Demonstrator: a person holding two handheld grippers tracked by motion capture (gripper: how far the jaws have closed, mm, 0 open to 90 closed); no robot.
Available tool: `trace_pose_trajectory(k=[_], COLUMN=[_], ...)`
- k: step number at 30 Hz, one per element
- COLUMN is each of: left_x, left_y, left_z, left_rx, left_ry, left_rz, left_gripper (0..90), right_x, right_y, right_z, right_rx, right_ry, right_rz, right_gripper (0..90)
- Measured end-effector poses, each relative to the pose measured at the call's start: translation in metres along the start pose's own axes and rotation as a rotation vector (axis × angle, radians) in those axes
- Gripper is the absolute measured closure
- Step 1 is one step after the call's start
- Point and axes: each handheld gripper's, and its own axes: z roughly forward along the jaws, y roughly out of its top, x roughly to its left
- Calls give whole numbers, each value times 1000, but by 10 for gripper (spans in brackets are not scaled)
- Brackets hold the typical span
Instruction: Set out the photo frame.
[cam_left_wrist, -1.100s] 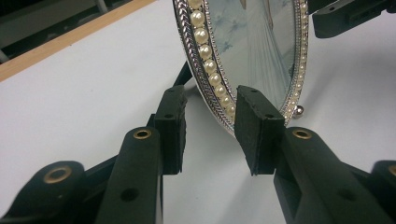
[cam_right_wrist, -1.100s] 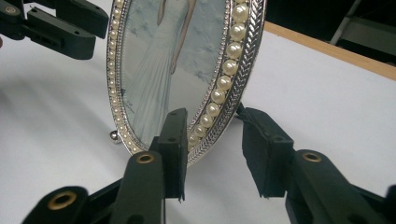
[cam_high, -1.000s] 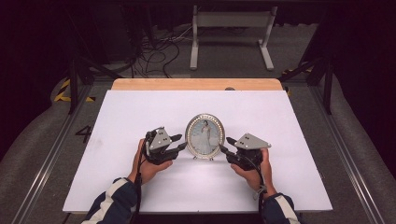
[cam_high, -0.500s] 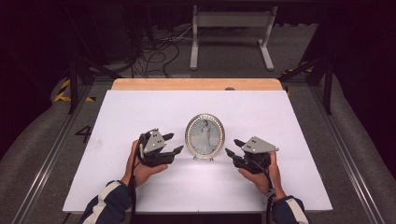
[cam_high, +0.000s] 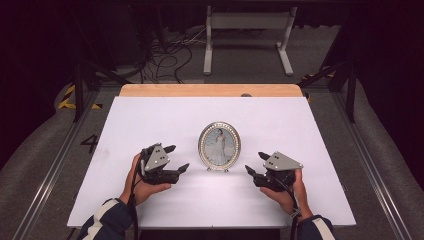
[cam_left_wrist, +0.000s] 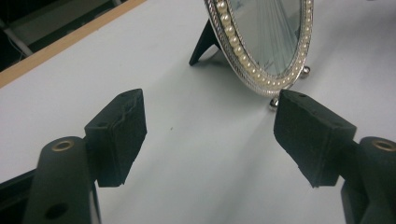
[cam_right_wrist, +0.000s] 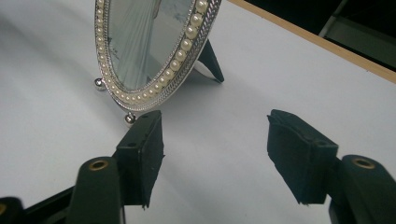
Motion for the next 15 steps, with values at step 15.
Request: trace_pose_trajectory(k=[15], left_x=[8], left_y=[-33], left_z=[-34], left_rx=[25], left_ry=[34], left_rz=[-26], left_gripper=[149], right_x=[-3], right_y=[-14], right_z=[-12], right_rx=[15], right_ry=[-44], right_rz=[21], right_gripper=[228])
